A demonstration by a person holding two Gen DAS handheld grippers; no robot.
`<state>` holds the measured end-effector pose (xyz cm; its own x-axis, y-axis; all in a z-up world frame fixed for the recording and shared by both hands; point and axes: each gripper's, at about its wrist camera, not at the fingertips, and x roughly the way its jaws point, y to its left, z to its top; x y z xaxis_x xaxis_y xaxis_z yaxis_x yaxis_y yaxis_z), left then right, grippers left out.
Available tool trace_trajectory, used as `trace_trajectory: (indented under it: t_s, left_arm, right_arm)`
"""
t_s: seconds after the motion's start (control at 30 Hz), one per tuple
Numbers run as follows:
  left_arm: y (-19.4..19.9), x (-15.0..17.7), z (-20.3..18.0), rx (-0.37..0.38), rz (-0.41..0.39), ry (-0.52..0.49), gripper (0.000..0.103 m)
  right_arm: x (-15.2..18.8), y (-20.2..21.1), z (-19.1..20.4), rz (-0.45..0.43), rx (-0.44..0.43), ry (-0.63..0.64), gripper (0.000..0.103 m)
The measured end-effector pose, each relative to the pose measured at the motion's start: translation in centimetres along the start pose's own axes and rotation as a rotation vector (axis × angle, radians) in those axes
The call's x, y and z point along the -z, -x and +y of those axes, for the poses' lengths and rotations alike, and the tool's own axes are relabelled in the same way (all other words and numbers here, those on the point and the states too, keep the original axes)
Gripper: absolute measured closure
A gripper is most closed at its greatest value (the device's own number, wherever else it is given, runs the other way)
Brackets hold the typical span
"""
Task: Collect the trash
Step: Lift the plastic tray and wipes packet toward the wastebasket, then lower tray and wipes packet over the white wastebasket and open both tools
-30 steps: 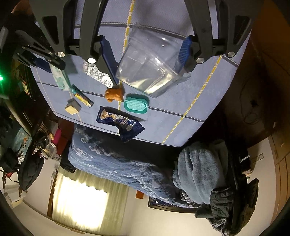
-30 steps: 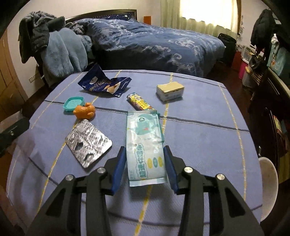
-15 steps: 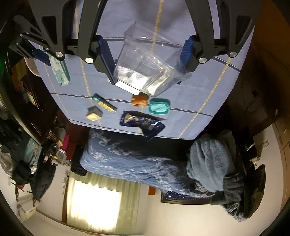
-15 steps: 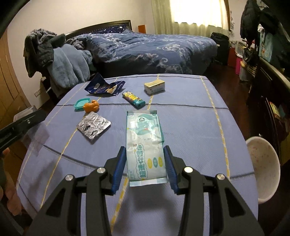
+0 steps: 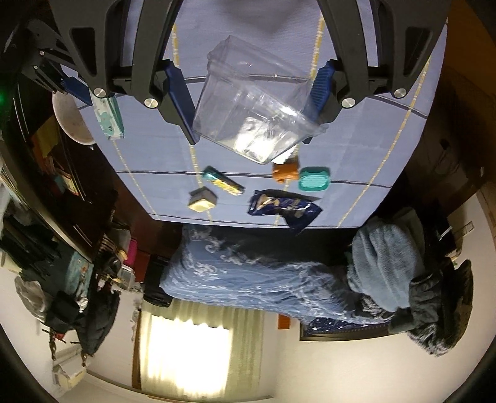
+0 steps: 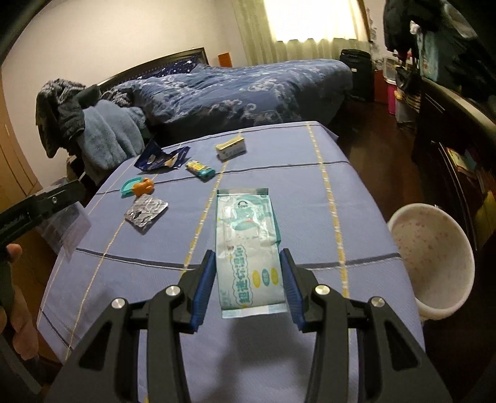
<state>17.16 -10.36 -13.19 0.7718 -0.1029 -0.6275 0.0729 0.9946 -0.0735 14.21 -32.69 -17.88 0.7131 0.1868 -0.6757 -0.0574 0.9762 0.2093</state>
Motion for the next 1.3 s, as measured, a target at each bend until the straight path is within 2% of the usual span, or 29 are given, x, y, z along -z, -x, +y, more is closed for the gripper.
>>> trace_trajectory:
  t_s: [0.8,1.3]
  left_arm:
    - [-1.2,-0.2,-8.4,0.098,0.023,-0.152,0.037]
    - [-1.5,-0.5,-13.9,0.173,0.026,-0.246,0.037]
  right_arm:
    - [1.4,2.8,-6.7,-0.06,0.043,-0.143,0.06]
    - [2.2,4.1,-9.4,-0.088,0.054,-0.204,0.06]
